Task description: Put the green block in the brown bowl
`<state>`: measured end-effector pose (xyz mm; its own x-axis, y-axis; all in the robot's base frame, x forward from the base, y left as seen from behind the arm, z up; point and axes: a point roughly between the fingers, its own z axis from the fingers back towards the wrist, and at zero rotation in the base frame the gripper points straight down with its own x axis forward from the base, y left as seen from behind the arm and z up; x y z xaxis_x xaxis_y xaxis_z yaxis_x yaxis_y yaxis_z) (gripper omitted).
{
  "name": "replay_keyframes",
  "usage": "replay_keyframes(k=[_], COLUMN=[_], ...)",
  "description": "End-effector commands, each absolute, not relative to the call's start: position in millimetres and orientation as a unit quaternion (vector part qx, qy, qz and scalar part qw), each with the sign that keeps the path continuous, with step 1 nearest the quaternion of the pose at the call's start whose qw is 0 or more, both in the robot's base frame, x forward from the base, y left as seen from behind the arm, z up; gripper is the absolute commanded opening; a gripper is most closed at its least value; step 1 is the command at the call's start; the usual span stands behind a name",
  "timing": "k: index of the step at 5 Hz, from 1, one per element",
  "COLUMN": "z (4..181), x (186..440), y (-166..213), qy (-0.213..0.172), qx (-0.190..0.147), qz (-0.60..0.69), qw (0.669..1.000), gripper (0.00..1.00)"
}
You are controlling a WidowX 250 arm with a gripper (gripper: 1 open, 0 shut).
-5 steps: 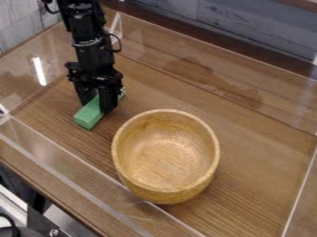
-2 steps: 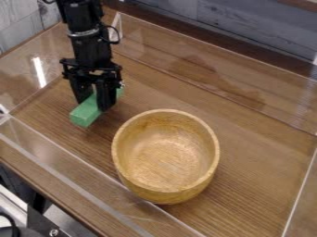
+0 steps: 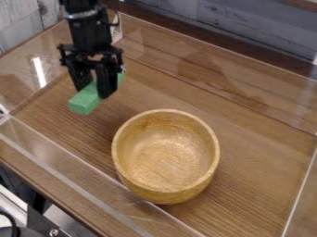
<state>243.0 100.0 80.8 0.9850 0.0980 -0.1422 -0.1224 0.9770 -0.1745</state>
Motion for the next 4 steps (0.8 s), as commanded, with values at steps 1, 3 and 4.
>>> replay_keyframes(k=[1, 3, 4], z=[110.9, 119.2, 115.3], x=[245, 231, 223], y=[78, 23, -4], qy=[0.043, 0.056, 0.06], qx=[-0.086, -0.092, -0.093], qz=[0.034, -0.008, -0.024], qw=[0.995, 0.994, 0.994], gripper=[0.0, 0.0, 0.0])
